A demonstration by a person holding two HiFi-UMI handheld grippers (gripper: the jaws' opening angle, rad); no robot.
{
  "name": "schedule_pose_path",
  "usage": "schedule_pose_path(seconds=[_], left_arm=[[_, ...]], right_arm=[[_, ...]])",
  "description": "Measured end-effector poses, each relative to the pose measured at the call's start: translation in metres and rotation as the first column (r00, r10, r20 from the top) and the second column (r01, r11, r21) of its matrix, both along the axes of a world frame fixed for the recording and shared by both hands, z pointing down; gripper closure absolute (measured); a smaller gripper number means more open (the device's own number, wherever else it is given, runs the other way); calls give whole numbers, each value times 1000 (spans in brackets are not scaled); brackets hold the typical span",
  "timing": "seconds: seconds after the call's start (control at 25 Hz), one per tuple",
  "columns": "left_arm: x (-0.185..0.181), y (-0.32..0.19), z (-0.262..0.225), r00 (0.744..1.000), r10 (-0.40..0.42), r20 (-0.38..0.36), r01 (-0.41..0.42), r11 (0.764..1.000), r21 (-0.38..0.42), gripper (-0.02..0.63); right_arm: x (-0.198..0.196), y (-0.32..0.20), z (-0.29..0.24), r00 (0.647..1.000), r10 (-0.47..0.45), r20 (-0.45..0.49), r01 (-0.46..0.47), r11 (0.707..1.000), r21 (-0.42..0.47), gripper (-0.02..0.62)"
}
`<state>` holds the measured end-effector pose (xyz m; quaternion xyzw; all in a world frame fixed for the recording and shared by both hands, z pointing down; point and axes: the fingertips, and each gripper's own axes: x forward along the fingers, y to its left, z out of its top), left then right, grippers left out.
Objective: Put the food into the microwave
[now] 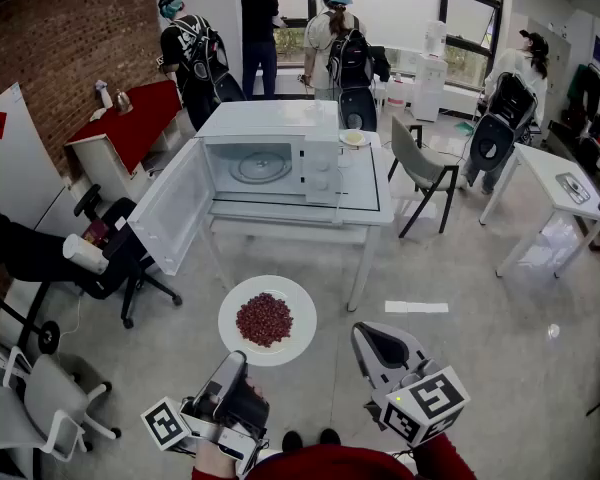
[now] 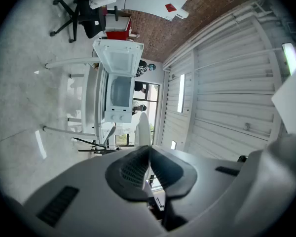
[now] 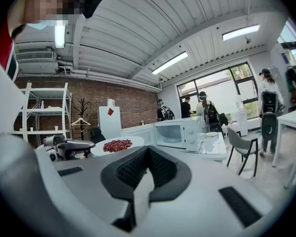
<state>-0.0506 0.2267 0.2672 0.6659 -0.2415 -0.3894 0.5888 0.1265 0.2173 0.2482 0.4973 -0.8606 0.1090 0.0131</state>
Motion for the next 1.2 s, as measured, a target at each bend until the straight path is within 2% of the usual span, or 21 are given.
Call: schedule_pose_path(seconds=[0.72,1.2], left_arm=[[-5,-2,2,1000,-18,-14,18,1000,-5,586],[15,-18,-8,996,-83,-13,84,996,18,586]], right_arm=[[-5,0,2,1000,-25,-10,26,1000,6,581],[37,-3,7,1000,-28,-5,27,1000,-14,581]])
